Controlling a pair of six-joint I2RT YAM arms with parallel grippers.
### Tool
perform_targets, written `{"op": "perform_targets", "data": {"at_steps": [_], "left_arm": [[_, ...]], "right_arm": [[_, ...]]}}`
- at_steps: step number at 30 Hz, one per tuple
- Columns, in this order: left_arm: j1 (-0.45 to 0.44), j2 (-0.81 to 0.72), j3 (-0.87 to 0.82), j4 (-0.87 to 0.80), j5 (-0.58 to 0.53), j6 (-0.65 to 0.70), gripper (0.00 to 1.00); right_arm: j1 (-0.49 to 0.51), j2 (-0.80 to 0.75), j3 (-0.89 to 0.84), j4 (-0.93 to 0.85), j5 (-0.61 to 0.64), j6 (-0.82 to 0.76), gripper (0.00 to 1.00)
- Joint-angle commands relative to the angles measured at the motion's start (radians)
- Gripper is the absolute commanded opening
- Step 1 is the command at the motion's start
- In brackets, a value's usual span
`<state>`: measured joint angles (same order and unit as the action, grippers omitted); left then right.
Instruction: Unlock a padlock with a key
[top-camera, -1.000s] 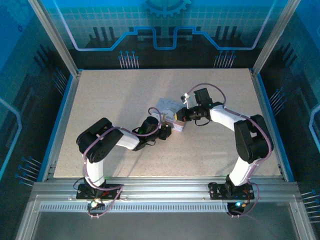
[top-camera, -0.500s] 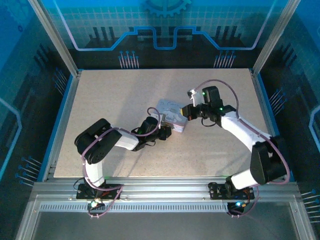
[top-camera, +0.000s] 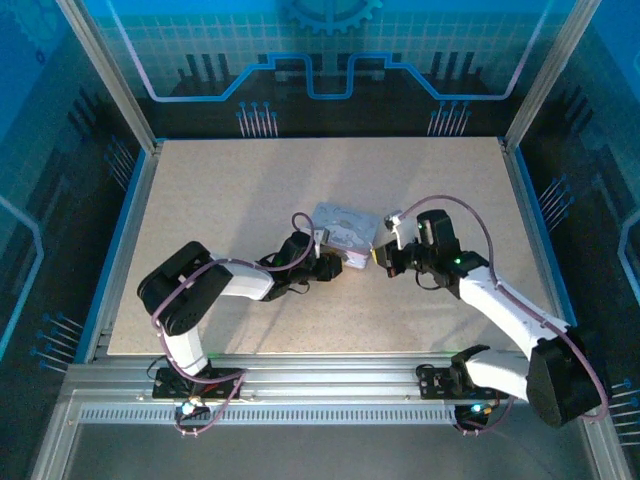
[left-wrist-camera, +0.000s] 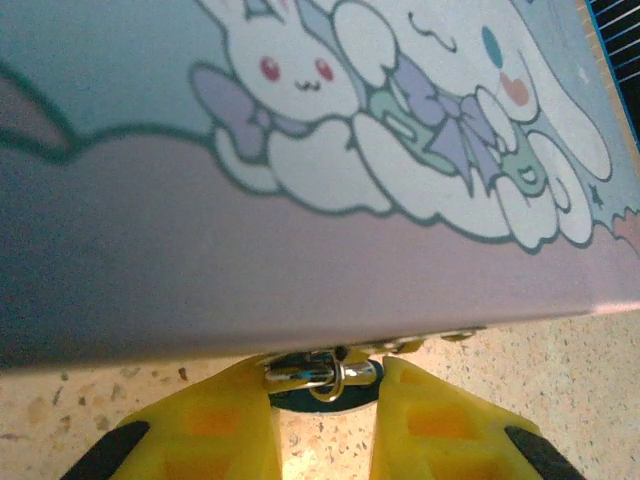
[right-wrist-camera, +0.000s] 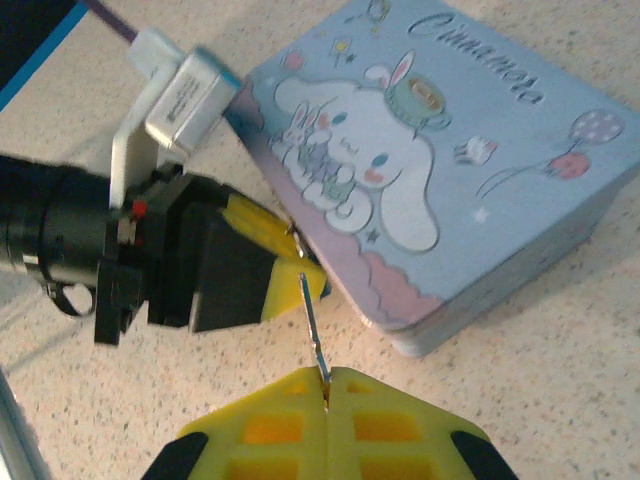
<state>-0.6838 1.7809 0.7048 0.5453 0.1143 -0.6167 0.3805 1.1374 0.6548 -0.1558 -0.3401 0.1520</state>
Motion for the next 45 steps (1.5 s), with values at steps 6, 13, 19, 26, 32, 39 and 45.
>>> {"op": "perform_targets", "data": {"at_steps": [6,13,19,26,32,39,45], "left_arm": [[-0.005,-0.083,0.037,-0.052,0.046,-0.047,0.17],[-0.005,-0.089,0.063,-0.108,0.077,-0.061,0.16],[-0.006,-0.1,0.08,-0.135,0.099,-0.093,0.15],[-0.008,-0.113,0.106,-0.19,0.118,-0.109,0.14],[-0.009,-0.128,0.113,-0.215,0.119,-0.111,0.12],[-0.01,-0.138,0.114,-0.224,0.119,-0.115,0.12],[-0.012,-0.138,0.113,-0.226,0.114,-0.115,0.11]], "right_arm": [[0.084,-0.017,-0.131,0.118,0.026,-0.05,0.0],[0.158,0.074,-0.153,0.18,0.074,-0.119,0.0],[0.187,0.151,-0.149,0.237,0.113,-0.16,0.0],[0.201,0.225,-0.12,0.269,0.152,-0.181,0.0],[0.212,0.264,-0.1,0.283,0.193,-0.186,0.0],[0.219,0.298,-0.087,0.332,0.211,-0.181,0.0],[0.222,0.322,-0.078,0.356,0.202,-0.182,0.0]]}}
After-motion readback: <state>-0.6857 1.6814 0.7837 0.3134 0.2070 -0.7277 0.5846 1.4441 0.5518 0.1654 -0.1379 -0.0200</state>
